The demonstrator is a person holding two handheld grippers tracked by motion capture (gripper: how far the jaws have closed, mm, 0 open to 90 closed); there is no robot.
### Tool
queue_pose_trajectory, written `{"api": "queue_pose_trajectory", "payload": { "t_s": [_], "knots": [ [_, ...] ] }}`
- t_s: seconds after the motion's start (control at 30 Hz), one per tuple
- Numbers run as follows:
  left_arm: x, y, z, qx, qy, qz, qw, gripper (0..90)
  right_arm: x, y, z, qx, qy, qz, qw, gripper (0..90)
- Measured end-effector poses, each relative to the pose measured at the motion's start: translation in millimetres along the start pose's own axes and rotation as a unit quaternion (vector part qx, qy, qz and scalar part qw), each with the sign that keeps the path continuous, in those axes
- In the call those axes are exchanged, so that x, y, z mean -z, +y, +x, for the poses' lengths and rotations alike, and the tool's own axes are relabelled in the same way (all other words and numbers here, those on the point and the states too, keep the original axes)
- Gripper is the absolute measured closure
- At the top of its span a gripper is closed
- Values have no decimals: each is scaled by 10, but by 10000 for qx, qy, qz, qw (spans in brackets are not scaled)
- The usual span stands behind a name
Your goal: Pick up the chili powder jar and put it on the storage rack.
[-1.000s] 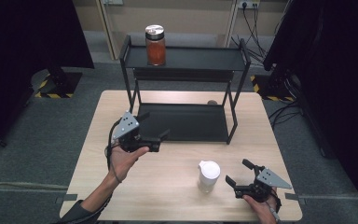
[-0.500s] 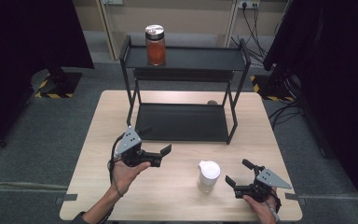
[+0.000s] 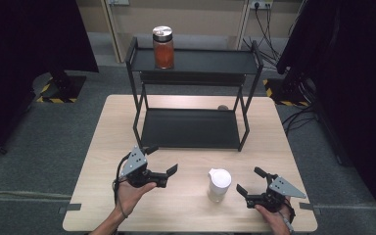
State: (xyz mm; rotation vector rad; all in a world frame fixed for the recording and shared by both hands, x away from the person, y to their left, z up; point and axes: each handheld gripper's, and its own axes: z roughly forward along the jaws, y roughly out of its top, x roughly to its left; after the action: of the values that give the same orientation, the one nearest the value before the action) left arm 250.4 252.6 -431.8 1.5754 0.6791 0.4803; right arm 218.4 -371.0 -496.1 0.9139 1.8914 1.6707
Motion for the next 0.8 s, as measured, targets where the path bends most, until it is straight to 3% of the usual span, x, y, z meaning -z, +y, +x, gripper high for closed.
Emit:
{"api": "queue_pose_trajectory", "payload": {
  "t_s": [0.8],
  "knots": [
    [81, -560, -60, 276, -55, -27, 9996, 22, 0, 2, 2, 10, 1, 2, 10000, 4]
  ]
}}
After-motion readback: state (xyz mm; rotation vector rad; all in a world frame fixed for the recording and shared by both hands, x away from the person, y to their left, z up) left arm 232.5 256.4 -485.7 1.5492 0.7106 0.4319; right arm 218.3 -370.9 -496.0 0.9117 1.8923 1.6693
